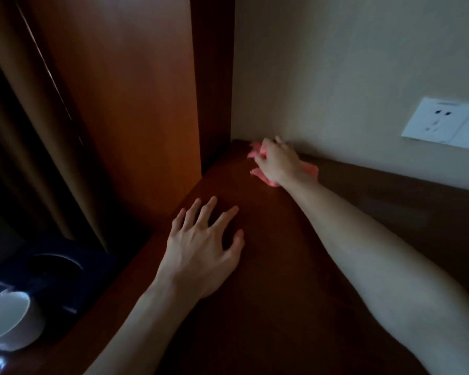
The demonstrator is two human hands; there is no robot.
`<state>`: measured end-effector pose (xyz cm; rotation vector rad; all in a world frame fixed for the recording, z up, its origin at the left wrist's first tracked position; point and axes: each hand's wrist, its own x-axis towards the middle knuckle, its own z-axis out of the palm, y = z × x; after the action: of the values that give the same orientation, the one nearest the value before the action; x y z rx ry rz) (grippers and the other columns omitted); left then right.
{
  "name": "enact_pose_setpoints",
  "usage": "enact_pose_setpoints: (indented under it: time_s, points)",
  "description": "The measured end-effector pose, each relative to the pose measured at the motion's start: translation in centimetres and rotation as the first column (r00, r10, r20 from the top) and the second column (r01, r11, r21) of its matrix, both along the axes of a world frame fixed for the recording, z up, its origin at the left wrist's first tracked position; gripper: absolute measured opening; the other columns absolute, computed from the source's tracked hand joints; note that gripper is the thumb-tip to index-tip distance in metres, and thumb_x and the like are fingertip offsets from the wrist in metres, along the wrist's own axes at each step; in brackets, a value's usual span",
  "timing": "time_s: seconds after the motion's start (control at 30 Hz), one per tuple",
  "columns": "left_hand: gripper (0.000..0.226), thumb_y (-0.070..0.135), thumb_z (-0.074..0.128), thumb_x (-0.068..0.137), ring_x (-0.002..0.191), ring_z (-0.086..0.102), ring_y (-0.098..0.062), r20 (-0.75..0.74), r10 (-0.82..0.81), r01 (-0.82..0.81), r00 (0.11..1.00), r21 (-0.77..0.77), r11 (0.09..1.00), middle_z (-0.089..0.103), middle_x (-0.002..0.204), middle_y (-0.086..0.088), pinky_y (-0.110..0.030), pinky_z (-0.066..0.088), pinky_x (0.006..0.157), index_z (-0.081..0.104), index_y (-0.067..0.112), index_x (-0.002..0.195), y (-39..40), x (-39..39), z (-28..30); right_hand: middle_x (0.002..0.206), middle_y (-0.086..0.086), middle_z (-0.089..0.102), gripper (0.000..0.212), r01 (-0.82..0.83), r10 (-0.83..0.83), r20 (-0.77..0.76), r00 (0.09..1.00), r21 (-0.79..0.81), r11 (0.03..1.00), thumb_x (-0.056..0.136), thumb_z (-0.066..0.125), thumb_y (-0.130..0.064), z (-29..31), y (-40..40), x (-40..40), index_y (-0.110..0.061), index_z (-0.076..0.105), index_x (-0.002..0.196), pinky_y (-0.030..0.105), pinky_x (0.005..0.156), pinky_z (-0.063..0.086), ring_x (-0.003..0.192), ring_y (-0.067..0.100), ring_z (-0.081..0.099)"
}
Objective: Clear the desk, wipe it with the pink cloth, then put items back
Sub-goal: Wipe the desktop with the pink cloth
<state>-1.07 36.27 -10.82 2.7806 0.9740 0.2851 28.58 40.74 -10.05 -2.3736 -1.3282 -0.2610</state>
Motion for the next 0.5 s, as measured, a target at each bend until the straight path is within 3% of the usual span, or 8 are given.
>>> enact_pose_setpoints:
  time_s: [0.1, 0.2, 0.3, 0.4, 0.5]
  points:
    - [0.061, 0.070, 0.018, 0.098, 0.156, -0.006, -0.019, 0.006, 0.001, -0.001, 1.000, -0.010, 1.000, 0.001, 0.170, 0.007, -0.045, -0.002, 0.126, 0.013, 0.052, 0.156, 0.0, -0.1, 0.4, 0.134, 0.013, 0.054, 0.029, -0.001, 0.001, 0.029, 1.000, -0.005, 1.000, 0.098, 0.054, -0.036, 0.4, 1.6, -0.1, -0.015, 0.060, 0.117, 0.048, 0.096, 0.048, 0.118, 0.044, 0.051]
    - [0.061, 0.069, 0.020, 0.098, 0.156, -0.003, -0.020, -0.006, 0.001, -0.002, 1.000, -0.022, 1.000, 0.004, 0.170, 0.006, -0.045, -0.001, 0.126, 0.016, 0.050, 0.156, -0.5, -0.1, 0.7, 0.122, 0.009, 0.055, 0.024, -0.119, 0.119, 0.022, 0.993, 0.034, 0.992, 0.097, 0.058, -0.037, 0.3, -0.5, -2.4, -0.018, 0.061, 0.112, 0.043, 0.087, 0.048, 0.110, 0.040, 0.056]
    - [0.063, 0.069, 0.020, 0.098, 0.156, -0.001, -0.022, -0.022, 0.002, -0.002, 1.000, -0.027, 1.000, 0.006, 0.170, 0.004, -0.046, 0.001, 0.126, 0.016, 0.048, 0.157, -0.6, 0.0, 0.8, 0.113, 0.003, 0.055, 0.028, -0.302, 0.301, 0.024, 0.953, 0.074, 0.950, 0.094, 0.061, -0.037, -0.1, -5.7, -7.0, -0.021, 0.063, 0.117, 0.037, 0.078, 0.044, 0.100, 0.034, 0.055]
    - [0.064, 0.068, 0.018, 0.099, 0.156, 0.000, -0.023, -0.047, -0.007, 0.007, 0.999, -0.008, 1.000, 0.006, 0.170, 0.002, -0.046, 0.001, 0.126, 0.016, 0.044, 0.159, -0.8, -0.2, 0.6, 0.114, -0.002, 0.053, 0.031, -0.419, 0.420, 0.013, 0.908, 0.098, 0.903, 0.092, 0.059, -0.034, 0.0, -12.1, -11.4, -0.028, 0.056, 0.122, 0.041, 0.081, 0.049, 0.100, 0.026, 0.051]
    - [0.065, 0.067, 0.017, 0.100, 0.156, -0.002, -0.023, -0.055, -0.019, 0.019, 0.998, -0.002, 1.000, 0.004, 0.170, 0.000, -0.045, 0.000, 0.126, 0.016, 0.042, 0.159, -0.9, -0.4, 0.6, 0.116, -0.008, 0.051, 0.032, -0.480, 0.483, -0.002, 0.875, 0.114, 0.870, 0.092, 0.056, -0.032, 0.1, -17.6, -13.4, -0.033, 0.052, 0.124, 0.033, 0.081, 0.048, 0.101, 0.018, 0.048]
